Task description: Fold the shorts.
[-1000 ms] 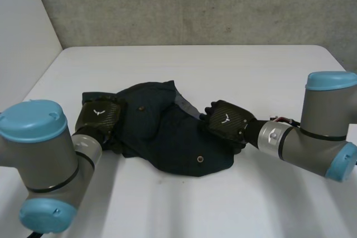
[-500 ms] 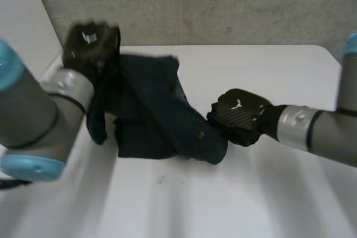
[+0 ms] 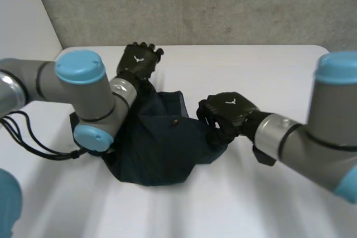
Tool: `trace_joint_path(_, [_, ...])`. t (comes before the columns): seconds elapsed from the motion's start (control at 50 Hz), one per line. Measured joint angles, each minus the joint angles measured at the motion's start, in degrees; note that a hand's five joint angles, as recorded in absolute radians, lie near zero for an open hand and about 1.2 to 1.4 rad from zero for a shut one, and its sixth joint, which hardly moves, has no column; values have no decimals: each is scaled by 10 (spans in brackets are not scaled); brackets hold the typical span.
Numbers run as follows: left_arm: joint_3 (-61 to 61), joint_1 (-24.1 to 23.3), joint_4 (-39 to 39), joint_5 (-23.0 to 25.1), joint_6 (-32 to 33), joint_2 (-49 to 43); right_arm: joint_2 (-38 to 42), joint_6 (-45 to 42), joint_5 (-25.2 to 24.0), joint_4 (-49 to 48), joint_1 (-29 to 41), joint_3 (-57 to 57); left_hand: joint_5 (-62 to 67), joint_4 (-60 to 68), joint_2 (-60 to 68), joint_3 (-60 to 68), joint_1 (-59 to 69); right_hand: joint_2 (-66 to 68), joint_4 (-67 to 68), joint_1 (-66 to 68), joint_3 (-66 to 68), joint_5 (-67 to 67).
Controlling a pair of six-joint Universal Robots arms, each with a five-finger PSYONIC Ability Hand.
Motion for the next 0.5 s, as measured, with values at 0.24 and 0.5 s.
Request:
trace_joint_path(0.24, [-140, -2, -7, -84, -19, 174, 65, 31, 132, -136, 22, 3, -25, -27, -29, -33, -2, 0, 0, 0, 0, 3])
trace_joint_path(0.5, [-396, 1, -131, -85, -118, 397, 66, 34, 228, -182, 26, 0, 70, 67, 65, 59, 94, 0, 0, 0, 0, 3])
